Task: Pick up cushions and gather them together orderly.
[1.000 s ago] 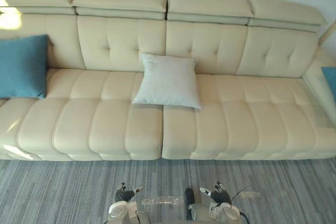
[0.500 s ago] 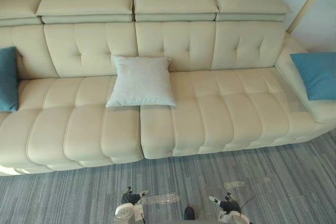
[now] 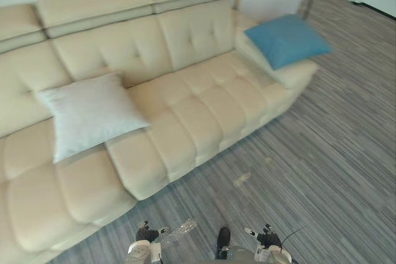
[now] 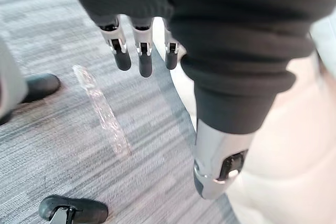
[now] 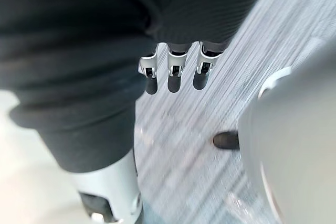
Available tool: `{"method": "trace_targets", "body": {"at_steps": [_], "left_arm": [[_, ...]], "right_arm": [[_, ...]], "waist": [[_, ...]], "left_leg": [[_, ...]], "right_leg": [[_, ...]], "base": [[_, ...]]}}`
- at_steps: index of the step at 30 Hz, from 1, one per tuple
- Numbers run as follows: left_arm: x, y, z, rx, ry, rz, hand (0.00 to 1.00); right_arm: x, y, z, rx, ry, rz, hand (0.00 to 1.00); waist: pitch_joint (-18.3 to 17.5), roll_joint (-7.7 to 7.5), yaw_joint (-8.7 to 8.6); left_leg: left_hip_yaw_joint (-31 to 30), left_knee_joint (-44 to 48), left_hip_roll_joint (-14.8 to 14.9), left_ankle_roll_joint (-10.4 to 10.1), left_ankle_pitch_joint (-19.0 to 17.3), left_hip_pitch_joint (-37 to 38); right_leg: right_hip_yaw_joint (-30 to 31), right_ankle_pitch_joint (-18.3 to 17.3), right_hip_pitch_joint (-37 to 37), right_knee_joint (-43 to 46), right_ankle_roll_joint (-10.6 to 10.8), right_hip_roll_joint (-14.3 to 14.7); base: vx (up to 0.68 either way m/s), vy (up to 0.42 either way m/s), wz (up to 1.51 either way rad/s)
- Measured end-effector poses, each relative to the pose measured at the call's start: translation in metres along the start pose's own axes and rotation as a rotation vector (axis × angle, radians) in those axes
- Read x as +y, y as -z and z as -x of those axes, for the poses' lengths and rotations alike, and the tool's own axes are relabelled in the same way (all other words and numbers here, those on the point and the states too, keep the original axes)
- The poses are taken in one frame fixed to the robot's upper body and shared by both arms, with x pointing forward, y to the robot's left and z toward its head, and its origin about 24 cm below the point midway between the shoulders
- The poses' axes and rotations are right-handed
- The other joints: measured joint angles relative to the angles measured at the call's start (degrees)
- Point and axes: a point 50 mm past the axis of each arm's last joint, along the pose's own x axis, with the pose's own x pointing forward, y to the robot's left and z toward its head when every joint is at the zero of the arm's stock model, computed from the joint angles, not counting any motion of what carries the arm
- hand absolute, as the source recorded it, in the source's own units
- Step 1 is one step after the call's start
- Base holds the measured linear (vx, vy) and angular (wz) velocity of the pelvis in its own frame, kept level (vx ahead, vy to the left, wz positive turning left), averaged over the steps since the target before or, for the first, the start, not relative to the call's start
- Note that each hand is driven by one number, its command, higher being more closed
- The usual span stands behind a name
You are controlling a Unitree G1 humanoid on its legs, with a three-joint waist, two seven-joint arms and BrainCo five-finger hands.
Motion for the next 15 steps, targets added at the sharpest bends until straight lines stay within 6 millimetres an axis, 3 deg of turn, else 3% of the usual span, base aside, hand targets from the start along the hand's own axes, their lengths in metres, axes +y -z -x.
{"method": "trace_targets", "body": {"at_steps": [1,2,3,4,5,7,8,11,13,15], "left_arm": [[-0.002,0.001,0.0,0.002,0.004,0.007,0.0],[-0.001,0.001,0.0,0.006,-0.003,0.016,0.0],[-0.001,-0.004,-0.001,-0.01,-0.008,0.038,0.0],[-0.004,-0.005,0.0,-0.013,-0.008,0.065,0.0],[-0.004,-0.004,0.001,-0.01,-0.007,0.065,0.0],[-0.013,-0.001,0.004,-0.014,0.015,0.083,0.0],[-0.015,-0.002,0.004,-0.018,0.021,0.094,0.0],[-0.016,-0.007,0.006,-0.055,0.014,0.131,0.0],[-0.016,-0.01,0.006,-0.067,0.012,0.145,0.0],[-0.016,-0.01,0.006,-0.066,0.01,0.153,0.0]], "right_arm": [[-0.003,-0.002,-0.001,-0.006,0.007,0.001,0.0],[-0.006,-0.001,0.0,-0.003,0.016,-0.004,0.0],[-0.008,0.005,0.001,0.014,0.025,-0.014,0.0],[-0.01,0.005,0.002,0.014,0.036,-0.031,0.0],[-0.009,0.006,0.002,0.015,0.032,-0.031,0.0],[-0.007,-0.007,-0.001,-0.026,0.024,-0.024,0.0],[-0.006,-0.009,-0.001,-0.032,0.019,-0.022,0.0],[-0.003,-0.011,-0.002,-0.034,0.013,-0.032,0.0],[0.002,-0.016,-0.003,-0.044,0.003,-0.055,0.0],[0.007,-0.018,-0.004,-0.05,-0.011,-0.039,0.0]], "waist": [[0.42,1.07,-0.06],[0.86,0.31,-0.55],[1.58,0.1,-0.79],[2.19,-0.41,-0.37],[2.53,-0.16,0.09],[3.52,1.46,0.36],[3.47,1.53,0.38],[3.71,1.54,0.87],[3.61,1.46,2.71],[3.28,1.74,3.43]], "left_leg": [[0.97,0.76,1.36,-0.69,0.04,0.79],[0.05,6.54,2.95,-1.33,0.11,0.46],[-4.16,16.45,5.18,2.64,0.32,-2.64],[-11.51,29.11,6.64,12.4,3.25,-7.16],[-15.53,34.01,6.57,13.93,4.34,-9.17],[-24.3,42.15,3.09,8.33,-0.63,-15.22],[-25.86,42.09,1.18,7.15,-2.28,-17.65],[-29.95,33.13,-4.36,6.51,-3.55,-23.18],[-34.96,22.58,-8.03,6.04,-2.96,-24.76],[-36.78,16.37,-8.54,8.05,-0.62,-25.46]], "right_leg": [[0.23,-1.29,-0.53,1.97,-0.59,0.82],[0.78,-4.42,-1.58,6.21,-1.02,0.94],[1.58,-6.33,-1.88,9.48,-1.55,1.19],[3.78,-8.06,-0.88,11.75,-2.9,2.08],[5.86,-9.29,-0.36,12.37,-3.44,2.45],[10.14,-10.42,1.07,12.76,-4.77,4.21],[11.83,-10.56,1.21,12.65,-4.85,4.64],[17.96,-11.21,4.11,10.97,-3.83,6.89],[24.04,-11.61,4.92,10.3,-3.69,8.96],[28.19,-12.67,4.93,10.88,-3.61,10.85]], "base": [[0.1,-0.111,-0.59],[0.14,-0.193,-0.43],[0.22,-0.292,-0.62],[0.18,-0.307,-0.8],[0.21,-0.179,-1.12],[0.18,-0.047,-1.06],[0.21,-0.056,-0.98],[0.26,-0.022,-1.08],[0.26,0.096,-1.62],[0.26,0.208,-1.62]]}}
